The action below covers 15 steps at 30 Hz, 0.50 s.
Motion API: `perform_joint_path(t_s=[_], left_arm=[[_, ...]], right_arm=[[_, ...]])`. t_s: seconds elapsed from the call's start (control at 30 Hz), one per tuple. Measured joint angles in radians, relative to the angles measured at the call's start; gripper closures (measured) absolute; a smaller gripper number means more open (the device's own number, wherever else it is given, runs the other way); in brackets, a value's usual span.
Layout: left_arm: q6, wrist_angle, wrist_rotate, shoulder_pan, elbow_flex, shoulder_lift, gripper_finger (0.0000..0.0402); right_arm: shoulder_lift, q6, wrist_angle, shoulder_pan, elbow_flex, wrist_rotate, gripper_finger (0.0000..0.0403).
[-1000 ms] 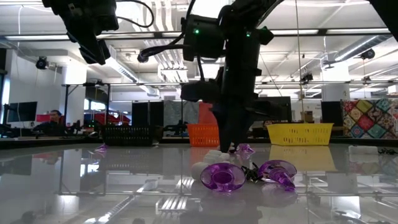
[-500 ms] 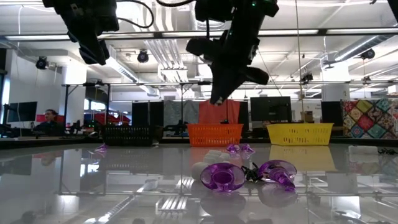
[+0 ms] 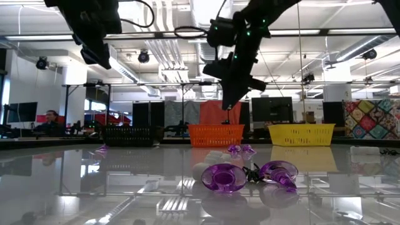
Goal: Sort Halloween decoration
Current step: Put the skeleton toy into the orange bin
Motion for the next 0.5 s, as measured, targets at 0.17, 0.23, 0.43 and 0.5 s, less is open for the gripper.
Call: perform_joint_path(t_s=[0.17,0.23,0.43,0.5], left_arm=[[-0.042,0.018,-0.001,0.0,0.0,0.014,0.0311],[-0.051,0.023,-0.001,0.0,0.0,0.023,0.0311],[-0.089,0.04,-0.002,0.0,0.0,0.054,0.0311],[-0.103,0.039,-0.001,0.0,0.0,0.067,0.0311]], right_arm=[[0.013,-0.076,0.016,-0.083,0.0,-0.102,0.0372],[0.026,-0.11,0.023,-0.103,0.0,-0.138,0.0372],[0.068,-0.21,0.023,-0.128,0.0,-0.181,0.037],[0.078,-0.221,0.024,-0.129,0.0,-0.176,0.0369]])
